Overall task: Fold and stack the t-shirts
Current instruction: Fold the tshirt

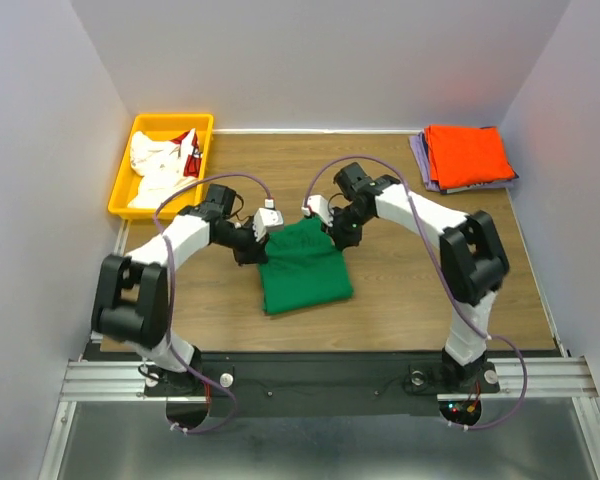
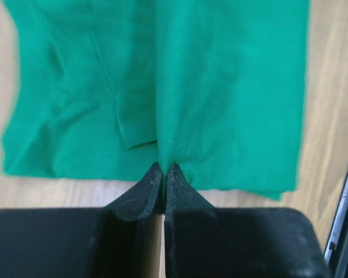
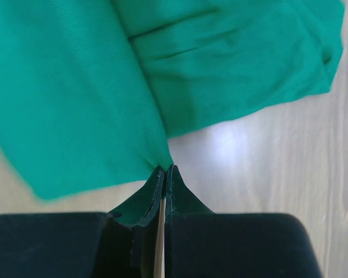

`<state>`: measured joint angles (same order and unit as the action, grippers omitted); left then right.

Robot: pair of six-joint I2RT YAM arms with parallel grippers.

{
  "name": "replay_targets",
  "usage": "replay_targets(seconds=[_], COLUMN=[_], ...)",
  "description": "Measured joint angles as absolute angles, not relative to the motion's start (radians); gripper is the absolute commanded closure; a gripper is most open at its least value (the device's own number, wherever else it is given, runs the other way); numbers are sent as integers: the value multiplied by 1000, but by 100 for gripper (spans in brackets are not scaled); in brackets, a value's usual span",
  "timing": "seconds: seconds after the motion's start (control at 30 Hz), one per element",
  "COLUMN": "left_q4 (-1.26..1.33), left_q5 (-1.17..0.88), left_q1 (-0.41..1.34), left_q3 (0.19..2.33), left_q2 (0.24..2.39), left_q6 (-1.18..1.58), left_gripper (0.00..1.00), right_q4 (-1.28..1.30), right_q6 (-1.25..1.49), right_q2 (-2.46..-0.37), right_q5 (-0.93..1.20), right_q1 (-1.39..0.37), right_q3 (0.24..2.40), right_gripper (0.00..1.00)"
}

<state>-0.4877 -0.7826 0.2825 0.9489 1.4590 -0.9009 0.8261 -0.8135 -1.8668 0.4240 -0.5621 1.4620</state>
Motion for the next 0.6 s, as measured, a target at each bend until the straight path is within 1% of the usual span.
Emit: replay_targets(seconds=[0.13,0.2,0.27,0.47,0.6], left_q4=[-484,-485,-492,-513,-511], left_q5=[-805,-824,-835,-838,-804], left_q1=[241,217,200,197,255], left_q3=[1030,1082,1095,1085,1037], left_q2=[1676,1785,1832,1830,1781], left_q6=[-879,-874,-879,-905,-919], left_gripper=[100,100,100,100,100], right_q4=[776,759,754,722,713], right_q6=[-801,-778,-759,-660,-589], right_q2=[-2036,-2079,-2084,-2065,-1968], right_q5=[435,455,469,533,570], right_q1=[-529,-522,-518,-518,-527], right_q3=[1538,1552,1562,1509,1357], right_gripper=[97,96,95,92,91])
